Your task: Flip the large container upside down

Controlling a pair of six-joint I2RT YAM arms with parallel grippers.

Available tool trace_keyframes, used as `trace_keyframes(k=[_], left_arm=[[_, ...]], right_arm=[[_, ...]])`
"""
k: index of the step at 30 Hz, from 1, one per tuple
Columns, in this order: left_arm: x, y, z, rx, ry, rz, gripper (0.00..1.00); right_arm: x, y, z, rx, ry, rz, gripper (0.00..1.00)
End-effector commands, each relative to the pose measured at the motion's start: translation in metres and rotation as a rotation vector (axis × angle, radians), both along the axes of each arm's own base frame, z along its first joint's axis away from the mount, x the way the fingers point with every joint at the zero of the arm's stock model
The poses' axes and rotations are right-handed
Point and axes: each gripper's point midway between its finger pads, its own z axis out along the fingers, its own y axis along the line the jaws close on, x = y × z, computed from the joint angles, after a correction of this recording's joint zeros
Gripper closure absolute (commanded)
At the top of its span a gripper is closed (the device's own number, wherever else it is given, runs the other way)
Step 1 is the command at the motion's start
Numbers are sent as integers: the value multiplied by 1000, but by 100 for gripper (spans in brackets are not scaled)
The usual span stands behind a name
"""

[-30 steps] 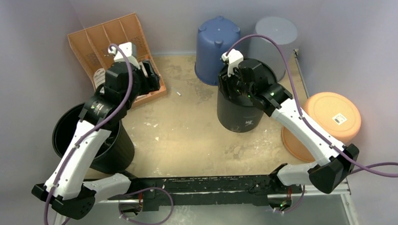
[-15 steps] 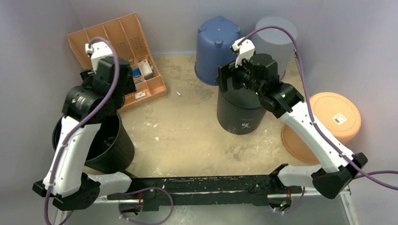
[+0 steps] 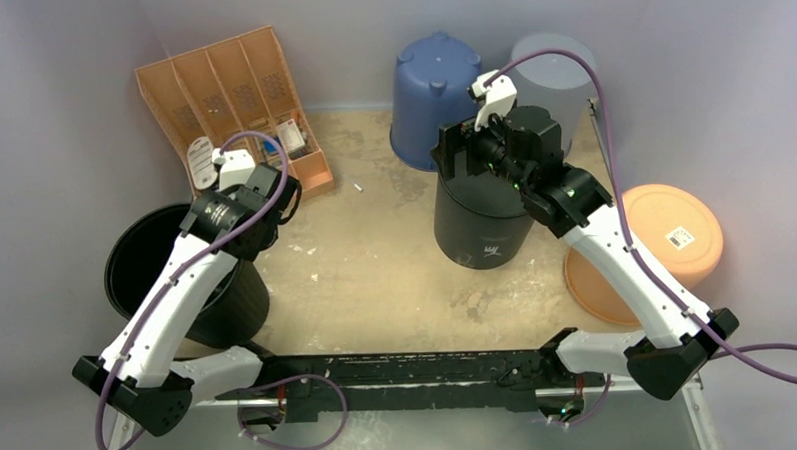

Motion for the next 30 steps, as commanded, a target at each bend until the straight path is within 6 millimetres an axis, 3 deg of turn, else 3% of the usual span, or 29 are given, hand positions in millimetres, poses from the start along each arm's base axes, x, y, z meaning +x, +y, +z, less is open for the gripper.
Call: trace_keyframes(k=[1,6,11,15,18,21,25,28,30], left_arm=[[6,-13,-14,-117,-53,7,42],[19,-41,-19,-251,-71,-70,64],[41,-87,28,-466,-212,-242,100],[57,-120,65,-580,-276,-363,100],[70,-132,93,-632,-350,-395,100],[75,-128,132,-649,-468,-388,100],[69,-106,178,-628,-612,-336,100],[63,-94,194,-606,-661,-314,100],[61,-89,195,-591,-663,-301,100]], right_arm=[[0,-2,29,61,-63,-13,0],[-2,-4,30,66,-61,-20,0],[-3,-2,37,85,-56,-19,0],[3,7,37,106,-29,-10,0],[6,24,28,108,10,56,1],[1,46,15,105,55,166,0],[-4,59,-9,60,106,220,0],[6,49,-37,-6,167,134,0],[17,27,-58,-74,199,-8,0]])
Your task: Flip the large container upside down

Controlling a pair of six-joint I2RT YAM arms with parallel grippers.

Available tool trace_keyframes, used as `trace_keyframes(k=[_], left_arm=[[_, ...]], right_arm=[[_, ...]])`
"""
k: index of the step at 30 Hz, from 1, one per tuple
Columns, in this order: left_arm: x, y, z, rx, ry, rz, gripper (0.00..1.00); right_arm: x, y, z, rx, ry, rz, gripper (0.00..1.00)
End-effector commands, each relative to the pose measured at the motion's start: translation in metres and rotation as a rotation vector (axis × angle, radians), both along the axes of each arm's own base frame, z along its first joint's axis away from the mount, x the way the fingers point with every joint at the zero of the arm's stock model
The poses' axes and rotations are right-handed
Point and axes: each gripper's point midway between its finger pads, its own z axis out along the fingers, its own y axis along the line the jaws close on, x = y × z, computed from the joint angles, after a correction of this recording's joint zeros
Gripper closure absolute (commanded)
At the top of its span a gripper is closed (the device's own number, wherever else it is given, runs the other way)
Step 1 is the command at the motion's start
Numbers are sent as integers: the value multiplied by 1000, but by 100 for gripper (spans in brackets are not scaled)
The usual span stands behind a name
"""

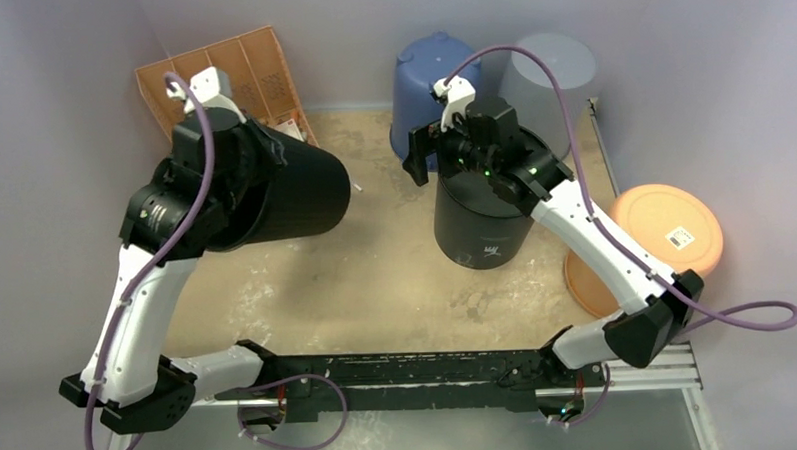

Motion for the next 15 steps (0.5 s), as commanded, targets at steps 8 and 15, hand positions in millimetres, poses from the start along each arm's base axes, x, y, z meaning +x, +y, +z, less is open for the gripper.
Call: trace_keyframes(k=[8,15], left_arm=[[-5,23,38,6,-136,76,100],[-1,14,30,11,-114,41,100]], right_arm=[[19,-93,-76,-422,111,-456,2],[-7,-157,-75,-560,127,-743,4]])
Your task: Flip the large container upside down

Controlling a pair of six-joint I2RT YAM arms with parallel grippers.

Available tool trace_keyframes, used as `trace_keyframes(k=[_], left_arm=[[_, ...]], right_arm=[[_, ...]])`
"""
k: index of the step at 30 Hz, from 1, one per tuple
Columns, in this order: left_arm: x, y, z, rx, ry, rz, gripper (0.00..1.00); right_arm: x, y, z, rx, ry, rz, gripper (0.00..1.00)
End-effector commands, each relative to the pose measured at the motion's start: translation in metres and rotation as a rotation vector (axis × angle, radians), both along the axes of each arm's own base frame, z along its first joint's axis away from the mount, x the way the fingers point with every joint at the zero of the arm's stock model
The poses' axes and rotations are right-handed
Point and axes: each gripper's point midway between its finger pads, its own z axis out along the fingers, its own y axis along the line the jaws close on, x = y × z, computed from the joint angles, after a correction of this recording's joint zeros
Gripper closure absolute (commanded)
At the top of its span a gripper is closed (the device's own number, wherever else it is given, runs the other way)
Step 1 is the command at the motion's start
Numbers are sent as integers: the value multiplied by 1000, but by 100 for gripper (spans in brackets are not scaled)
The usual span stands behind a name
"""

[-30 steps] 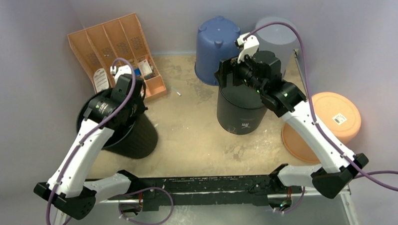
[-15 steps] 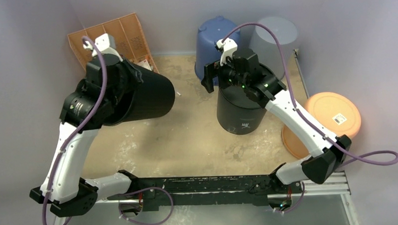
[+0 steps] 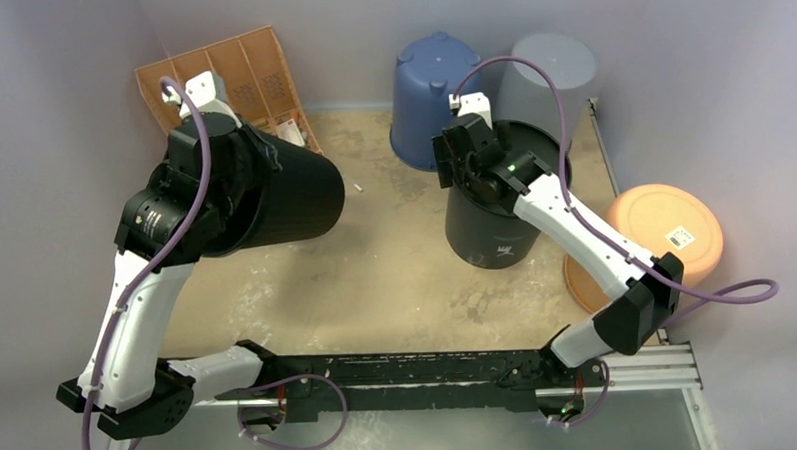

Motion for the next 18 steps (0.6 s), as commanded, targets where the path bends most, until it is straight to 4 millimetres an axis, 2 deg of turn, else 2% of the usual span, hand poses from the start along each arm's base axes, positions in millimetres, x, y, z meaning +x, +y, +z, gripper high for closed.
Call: trace_keyframes(k=[1,6,9,12,15,18], left_arm=[[10,-6,20,-15,-80,-22,100],[15,-19,16,-27,-72,-73,100],[18,-27,12,-30,-63,-106,100],[22,-34,5,-26,-54,-134,100],[26,-33,-5,-1,-50,-131,100],[26,-37,3,-34,-87,-158,100]], right_arm=[[-28,-63,-4,-170,35,-213,4],[-22,-60,20,-142,-35,-191,3],[-19,-48,44,-63,-75,-141,0],[-16,-16,71,59,-126,41,0],[-22,28,94,216,-137,246,0],[-29,66,116,368,-151,407,0]])
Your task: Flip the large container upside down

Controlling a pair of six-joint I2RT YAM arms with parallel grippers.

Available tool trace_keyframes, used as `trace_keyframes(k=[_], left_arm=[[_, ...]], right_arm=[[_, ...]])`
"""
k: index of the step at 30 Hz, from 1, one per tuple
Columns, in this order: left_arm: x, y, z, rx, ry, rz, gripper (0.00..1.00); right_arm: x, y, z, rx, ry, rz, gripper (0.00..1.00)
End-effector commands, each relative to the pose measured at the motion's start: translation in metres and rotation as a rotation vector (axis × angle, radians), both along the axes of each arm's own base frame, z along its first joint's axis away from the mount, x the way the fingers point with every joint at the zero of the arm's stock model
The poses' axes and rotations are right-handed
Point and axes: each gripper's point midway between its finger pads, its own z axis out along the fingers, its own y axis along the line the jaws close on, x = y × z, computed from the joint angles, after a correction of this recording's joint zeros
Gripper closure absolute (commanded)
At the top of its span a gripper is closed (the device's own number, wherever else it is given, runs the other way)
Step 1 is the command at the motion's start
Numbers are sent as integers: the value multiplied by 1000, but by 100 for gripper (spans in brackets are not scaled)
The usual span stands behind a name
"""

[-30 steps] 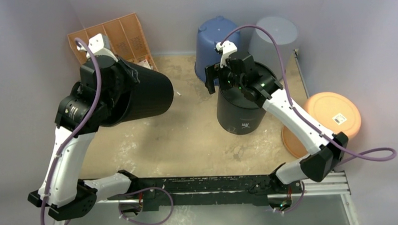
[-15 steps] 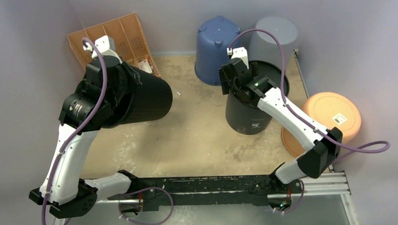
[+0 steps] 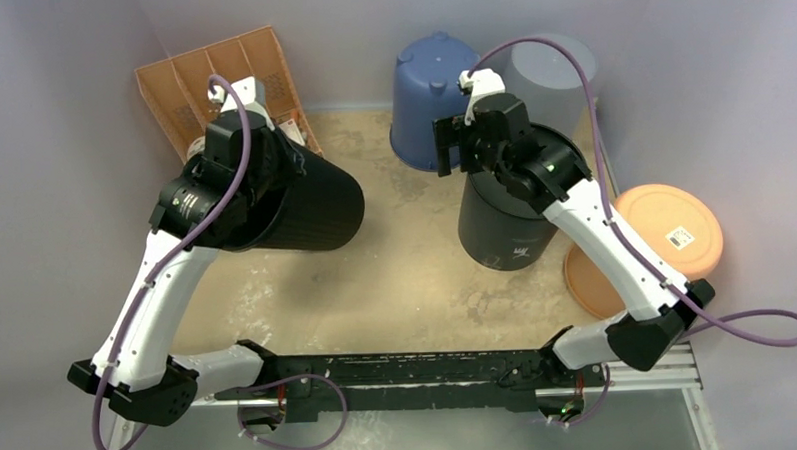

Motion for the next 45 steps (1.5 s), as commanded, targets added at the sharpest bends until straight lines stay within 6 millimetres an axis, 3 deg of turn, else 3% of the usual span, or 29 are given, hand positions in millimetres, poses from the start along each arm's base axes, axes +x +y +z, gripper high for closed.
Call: trace_keyframes(k=[1,5,8,11,14,17,25,30,33,36,43,45], left_arm=[[7,-5,48,-82,-182,-34,100],[5,-1,69,-143,-235,-7,100],[-2,1,91,-212,-291,2,100],[-13,8,117,-271,-361,18,100],[-28,17,142,-322,-426,27,100],[-40,22,158,-360,-481,26,100],[-51,23,178,-428,-544,6,100],[-58,19,191,-465,-574,-36,100],[-59,13,192,-484,-571,-62,100],[-58,4,193,-516,-574,-99,100],[-46,-18,185,-562,-537,-167,100],[-43,-19,183,-558,-533,-165,100]], right_arm=[[-12,68,68,280,-113,326,0],[6,95,95,346,-198,396,0],[2,130,99,442,-154,540,0],[-1,151,97,485,-126,650,0],[3,145,91,547,-87,715,0],[-6,133,92,692,-49,832,0],[-36,141,85,879,40,1037,0],[-38,143,82,929,35,1071,0],[-31,145,86,966,-40,1069,0],[-38,147,90,1031,-68,1137,0],[-56,144,96,1080,-82,1233,9],[-60,143,96,1079,-73,1230,17]])
